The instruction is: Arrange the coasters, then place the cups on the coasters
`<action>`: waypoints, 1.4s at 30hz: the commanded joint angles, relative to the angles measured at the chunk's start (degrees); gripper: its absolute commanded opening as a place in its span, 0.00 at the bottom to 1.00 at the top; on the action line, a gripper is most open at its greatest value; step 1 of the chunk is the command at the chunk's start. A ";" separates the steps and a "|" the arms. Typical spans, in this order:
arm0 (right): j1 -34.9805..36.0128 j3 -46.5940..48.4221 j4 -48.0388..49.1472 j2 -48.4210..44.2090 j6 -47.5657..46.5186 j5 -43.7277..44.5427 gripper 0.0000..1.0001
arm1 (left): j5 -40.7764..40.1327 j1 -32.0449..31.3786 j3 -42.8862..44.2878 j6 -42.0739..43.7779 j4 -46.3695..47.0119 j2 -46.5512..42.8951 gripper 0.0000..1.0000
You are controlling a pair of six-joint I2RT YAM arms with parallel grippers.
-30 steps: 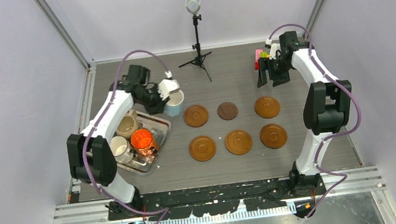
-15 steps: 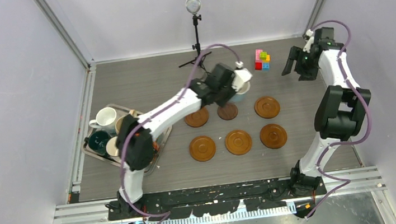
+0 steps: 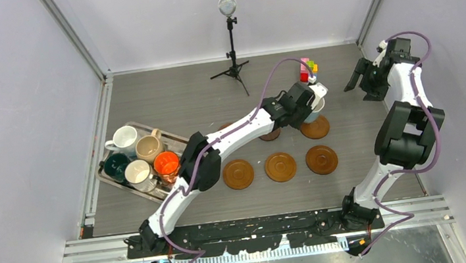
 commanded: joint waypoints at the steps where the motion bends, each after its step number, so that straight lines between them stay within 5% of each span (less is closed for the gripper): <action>1: -0.18 0.43 2.15 -3.36 -0.20 -1.38 0.79 | -2.65 -1.11 1.41 -3.73 10.71 -2.22 0.00; 42: -0.40 0.00 2.84 -2.18 -0.83 -1.79 0.79 | -1.93 -3.13 -3.81 -9.35 15.57 1.45 0.00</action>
